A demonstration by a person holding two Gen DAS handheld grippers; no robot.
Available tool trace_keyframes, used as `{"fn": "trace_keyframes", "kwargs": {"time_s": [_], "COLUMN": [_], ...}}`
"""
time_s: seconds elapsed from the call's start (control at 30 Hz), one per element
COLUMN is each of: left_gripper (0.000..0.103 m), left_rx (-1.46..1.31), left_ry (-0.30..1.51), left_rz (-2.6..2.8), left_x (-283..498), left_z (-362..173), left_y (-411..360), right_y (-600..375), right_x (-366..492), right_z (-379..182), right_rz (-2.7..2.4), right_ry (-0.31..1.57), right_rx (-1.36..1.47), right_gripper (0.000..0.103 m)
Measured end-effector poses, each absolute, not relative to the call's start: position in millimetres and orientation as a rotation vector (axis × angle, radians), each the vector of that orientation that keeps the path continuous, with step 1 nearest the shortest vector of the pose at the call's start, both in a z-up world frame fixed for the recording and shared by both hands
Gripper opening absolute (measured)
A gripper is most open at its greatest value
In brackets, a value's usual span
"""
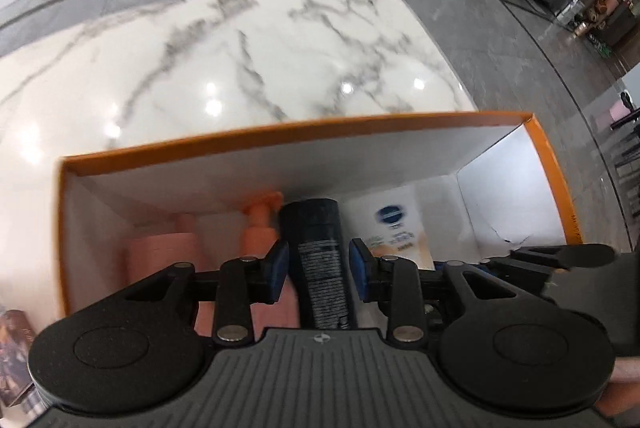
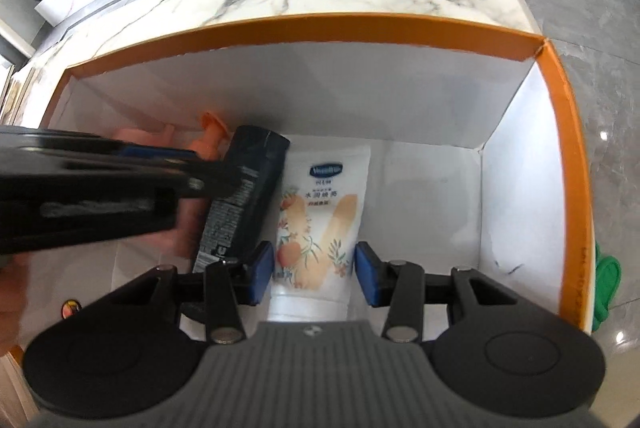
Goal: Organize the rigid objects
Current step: 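Open both tools to release the can and tube beside the pink bottles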
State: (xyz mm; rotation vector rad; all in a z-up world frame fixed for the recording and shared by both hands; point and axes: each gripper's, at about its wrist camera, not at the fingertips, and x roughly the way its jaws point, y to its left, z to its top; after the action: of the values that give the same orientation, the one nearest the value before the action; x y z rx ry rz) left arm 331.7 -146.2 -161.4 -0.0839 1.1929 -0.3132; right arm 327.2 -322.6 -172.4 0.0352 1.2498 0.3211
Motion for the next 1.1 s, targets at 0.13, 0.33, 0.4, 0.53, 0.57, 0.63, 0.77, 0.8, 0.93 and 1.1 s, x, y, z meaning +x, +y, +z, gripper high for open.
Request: {"fn": "trace_keyframes", "kwargs": {"time_s": [0.13, 0.33, 0.4, 0.53, 0.57, 0.63, 0.77, 0.8, 0.93, 1.1], "left_gripper": [0.038, 0.038, 0.038, 0.038, 0.038, 0.038, 0.037, 0.037, 0.037, 0.037], "left_rx": [-0.090, -0.076, -0.086, -0.085, -0.087, -0.087, -0.092, -0.092, -0.114, -0.146], "left_ry": [1.178, 1.165, 1.164, 1.157, 1.155, 1.147, 1.123, 1.115, 1.079, 0.986], "left_rz": [-0.330, -0.337, -0.344, -0.353, -0.355, -0.353, -0.357, -0.356, -0.353, -0.365], "left_x": [319, 301, 297, 290, 288, 284, 273, 269, 255, 231], "left_z": [-151, -145, -144, -141, -140, -136, -126, -123, -111, -92], "left_y": [-136, -128, -127, -125, -125, -123, -121, -120, -114, -105], "right_y": [-319, -319, -322, -325, -324, -324, -319, -310, -302, -296], "right_x": [329, 326, 321, 311, 308, 304, 289, 292, 275, 248], "right_z": [-175, -177, -173, -159, -155, -147, -133, -132, -115, -94], "right_rz": [0.329, 0.283, 0.279, 0.269, 0.267, 0.279, 0.297, 0.301, 0.303, 0.288], "right_ry": [1.266, 1.283, 1.273, 1.244, 1.237, 1.222, 1.193, 1.185, 1.109, 1.002], "right_rx": [0.082, 0.092, 0.102, 0.095, 0.088, 0.080, 0.073, 0.072, 0.048, 0.087], "right_gripper": [0.045, 0.047, 0.047, 0.047, 0.047, 0.047, 0.047, 0.046, 0.047, 0.049]}}
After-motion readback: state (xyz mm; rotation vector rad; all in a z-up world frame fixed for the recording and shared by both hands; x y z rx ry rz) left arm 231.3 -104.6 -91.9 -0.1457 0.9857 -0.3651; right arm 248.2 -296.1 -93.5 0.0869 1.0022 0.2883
